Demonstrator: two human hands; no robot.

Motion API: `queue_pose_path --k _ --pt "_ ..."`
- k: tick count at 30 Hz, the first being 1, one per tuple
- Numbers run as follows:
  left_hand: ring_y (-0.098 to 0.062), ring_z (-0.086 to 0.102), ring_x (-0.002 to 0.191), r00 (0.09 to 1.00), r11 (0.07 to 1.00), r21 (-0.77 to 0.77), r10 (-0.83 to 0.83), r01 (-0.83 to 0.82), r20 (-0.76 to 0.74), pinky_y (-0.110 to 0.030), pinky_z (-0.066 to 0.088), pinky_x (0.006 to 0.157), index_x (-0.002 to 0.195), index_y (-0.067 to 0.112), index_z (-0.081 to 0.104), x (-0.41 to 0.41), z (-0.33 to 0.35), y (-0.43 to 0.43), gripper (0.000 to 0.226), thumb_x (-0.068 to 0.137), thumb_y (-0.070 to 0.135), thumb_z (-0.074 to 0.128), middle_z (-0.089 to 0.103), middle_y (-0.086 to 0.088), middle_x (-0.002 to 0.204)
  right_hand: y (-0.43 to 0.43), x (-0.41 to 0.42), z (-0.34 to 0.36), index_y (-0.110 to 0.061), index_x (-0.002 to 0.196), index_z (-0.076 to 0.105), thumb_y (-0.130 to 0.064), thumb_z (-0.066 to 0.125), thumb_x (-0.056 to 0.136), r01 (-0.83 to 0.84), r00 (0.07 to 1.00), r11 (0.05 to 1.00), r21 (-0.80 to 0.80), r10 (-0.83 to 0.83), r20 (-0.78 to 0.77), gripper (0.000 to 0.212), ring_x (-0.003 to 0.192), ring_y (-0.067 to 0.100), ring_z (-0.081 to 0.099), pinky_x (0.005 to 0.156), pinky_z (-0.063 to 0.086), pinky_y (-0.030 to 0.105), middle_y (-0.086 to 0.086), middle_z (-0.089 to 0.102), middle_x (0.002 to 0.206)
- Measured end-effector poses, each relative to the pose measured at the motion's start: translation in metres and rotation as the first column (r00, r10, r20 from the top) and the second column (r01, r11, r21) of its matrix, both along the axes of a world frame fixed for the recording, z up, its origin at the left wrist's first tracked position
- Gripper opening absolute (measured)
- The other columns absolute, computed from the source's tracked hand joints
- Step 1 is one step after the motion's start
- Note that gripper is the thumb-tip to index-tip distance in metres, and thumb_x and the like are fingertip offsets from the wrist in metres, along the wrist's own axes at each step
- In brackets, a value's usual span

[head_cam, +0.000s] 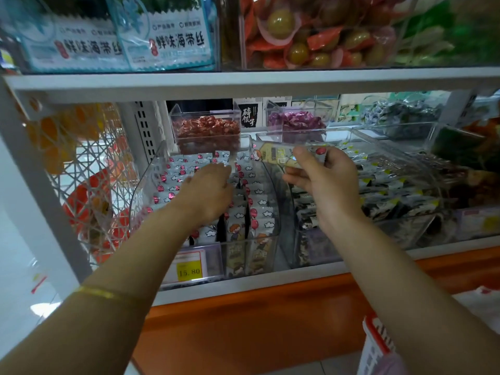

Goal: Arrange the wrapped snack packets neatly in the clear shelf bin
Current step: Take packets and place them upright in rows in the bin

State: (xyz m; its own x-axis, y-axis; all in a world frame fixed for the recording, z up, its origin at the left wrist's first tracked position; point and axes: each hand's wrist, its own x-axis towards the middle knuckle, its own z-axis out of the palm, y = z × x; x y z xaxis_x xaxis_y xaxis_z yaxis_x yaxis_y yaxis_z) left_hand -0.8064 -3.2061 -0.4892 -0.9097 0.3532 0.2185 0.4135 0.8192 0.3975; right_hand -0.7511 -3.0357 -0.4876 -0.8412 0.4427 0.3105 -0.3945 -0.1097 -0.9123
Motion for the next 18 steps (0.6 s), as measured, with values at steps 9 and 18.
queue_pose_path --k 9,18 --pt "-0.022 0.030 0.135 0.992 0.881 -0.469 0.002 0.059 0.128 -0.065 0.007 0.109 0.114 0.020 0.053 -0.042 -0.013 0.011 0.041 0.097 0.042 0.023 0.047 -0.002 0.135 -0.001 -0.003 -0.004 0.000 0.091 0.053 -0.012 0.061 0.090 -0.002 1.000 1.000 0.018 0.002 0.011 0.014 0.062 0.011 0.066 0.063 0.059 0.026 0.005 0.057 0.080" --pt "-0.020 0.017 0.143 0.990 0.887 -0.455 -0.012 0.076 0.143 -0.051 0.004 0.112 0.146 0.027 0.027 -0.011 -0.004 -0.013 0.047 0.100 0.038 0.025 0.022 -0.003 0.155 -0.005 -0.011 0.009 -0.003 0.101 0.056 -0.011 0.065 0.086 0.056 0.998 0.935 0.351 -0.037 -0.060 0.019 0.076 0.018 0.066 0.067 0.058 0.030 0.013 0.063 0.095"
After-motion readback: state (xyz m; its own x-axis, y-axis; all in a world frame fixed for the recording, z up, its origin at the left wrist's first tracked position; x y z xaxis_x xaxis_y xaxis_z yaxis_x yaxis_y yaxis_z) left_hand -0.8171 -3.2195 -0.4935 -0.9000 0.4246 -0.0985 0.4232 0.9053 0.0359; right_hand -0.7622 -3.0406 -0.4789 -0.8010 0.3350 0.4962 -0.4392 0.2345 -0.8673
